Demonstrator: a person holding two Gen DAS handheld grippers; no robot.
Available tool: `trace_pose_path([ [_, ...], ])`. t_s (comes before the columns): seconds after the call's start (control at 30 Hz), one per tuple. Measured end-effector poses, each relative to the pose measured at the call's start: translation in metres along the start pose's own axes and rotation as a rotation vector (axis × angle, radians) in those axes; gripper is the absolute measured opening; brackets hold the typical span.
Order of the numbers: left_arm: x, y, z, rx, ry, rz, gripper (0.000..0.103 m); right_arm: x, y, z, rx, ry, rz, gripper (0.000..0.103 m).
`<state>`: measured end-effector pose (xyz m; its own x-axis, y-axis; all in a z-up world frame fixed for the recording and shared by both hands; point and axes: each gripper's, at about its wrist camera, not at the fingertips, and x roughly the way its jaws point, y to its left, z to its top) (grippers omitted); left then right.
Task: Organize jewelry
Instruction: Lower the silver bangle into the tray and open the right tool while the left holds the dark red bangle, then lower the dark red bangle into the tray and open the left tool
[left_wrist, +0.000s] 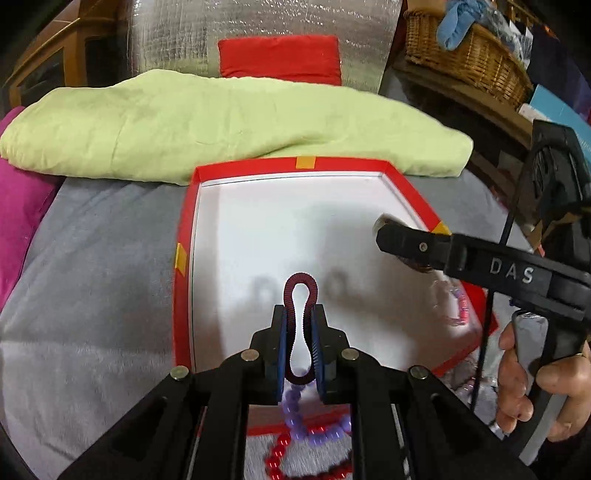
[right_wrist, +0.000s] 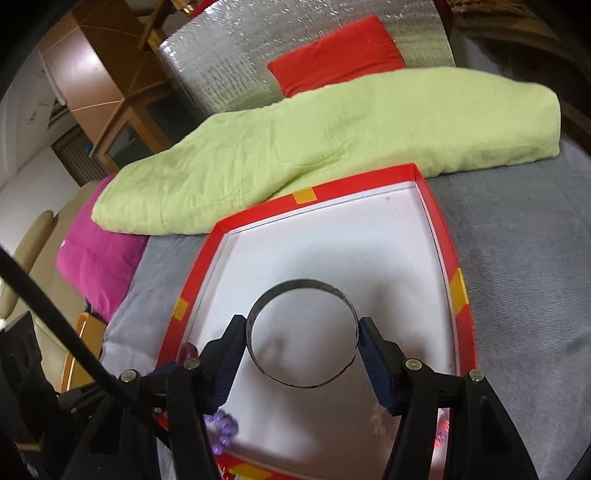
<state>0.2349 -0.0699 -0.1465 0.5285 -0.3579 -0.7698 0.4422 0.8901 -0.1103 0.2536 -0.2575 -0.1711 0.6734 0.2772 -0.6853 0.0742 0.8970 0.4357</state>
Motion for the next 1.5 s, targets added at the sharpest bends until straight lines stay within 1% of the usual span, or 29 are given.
trace_pose_path([
  [0.07, 0.004, 0.002, 0.003, -0.001, 0.001, 0.017, 0.02, 0.003, -0.008, 0.004, 0.031, 0.003, 0.004, 0.066],
  [0.1, 0.005, 0.004, 0.003, -0.005, 0.002, 0.017, 0.024, 0.002, -0.011, 0.004, 0.041, 0.0, 0.004, 0.066],
  [0.13, 0.005, 0.006, 0.004, -0.01, 0.006, 0.014, 0.027, 0.0, -0.015, 0.005, 0.046, -0.006, 0.001, 0.066],
  [0.3, -0.011, 0.012, 0.003, -0.024, -0.002, 0.02, 0.03, -0.023, -0.028, 0.005, 0.043, -0.038, -0.012, 0.066],
  [0.4, -0.027, 0.015, -0.004, -0.021, -0.012, 0.033, 0.03, -0.041, -0.03, 0.002, 0.023, -0.063, -0.019, 0.066],
  [0.47, -0.037, 0.016, -0.012, -0.023, -0.013, 0.021, 0.032, -0.055, -0.031, -0.002, 0.009, -0.079, -0.021, 0.066],
  [0.57, -0.051, 0.013, -0.024, -0.016, -0.011, -0.013, 0.038, -0.074, -0.033, -0.008, -0.002, -0.098, -0.031, 0.066],
  [0.63, -0.056, 0.009, -0.03, 0.003, -0.018, -0.02, 0.045, -0.086, -0.035, -0.013, -0.005, -0.102, -0.041, 0.066],
  [0.67, -0.057, 0.007, -0.032, 0.014, -0.024, -0.017, 0.047, -0.09, -0.036, -0.016, -0.003, -0.105, -0.041, 0.066],
  [0.77, -0.051, 0.001, -0.033, 0.032, -0.025, -0.002, 0.047, -0.102, -0.039, -0.026, 0.005, -0.112, -0.043, 0.066],
  [0.87, -0.041, -0.003, -0.026, 0.04, -0.033, 0.004, 0.047, -0.109, -0.044, -0.032, 0.014, -0.109, -0.05, 0.066],
  [0.93, -0.039, -0.001, -0.022, 0.025, -0.028, 0.015, 0.047, -0.113, -0.046, -0.035, 0.019, -0.096, -0.041, 0.066],
  [1.0, -0.042, 0.006, -0.019, -0.002, -0.035, 0.0, 0.047, -0.113, -0.046, -0.037, 0.004, -0.075, -0.023, 0.066],
  [1.07, -0.049, 0.01, -0.02, -0.011, -0.042, -0.001, 0.047, -0.114, -0.045, -0.038, -0.028, -0.068, -0.036, 0.066],
  [1.17, -0.057, 0.018, -0.03, -0.019, -0.039, 0.003, 0.047, -0.113, -0.048, -0.037, -0.032, -0.067, -0.039, 0.066],
  [1.27, -0.06, 0.021, -0.044, -0.019, -0.009, -0.016, 0.047, -0.113, -0.048, -0.039, -0.023, -0.057, -0.032, 0.066],
  [1.33, -0.061, 0.019, -0.052, -0.008, 0.012, -0.014, 0.047, -0.114, -0.044, -0.041, -0.037, -0.052, -0.031, 0.066],
  [1.5, -0.058, 0.01, -0.069, 0.001, 0.058, -0.062, 0.047, -0.118, -0.04, -0.053, -0.062, -0.038, -0.042, 0.066],
])
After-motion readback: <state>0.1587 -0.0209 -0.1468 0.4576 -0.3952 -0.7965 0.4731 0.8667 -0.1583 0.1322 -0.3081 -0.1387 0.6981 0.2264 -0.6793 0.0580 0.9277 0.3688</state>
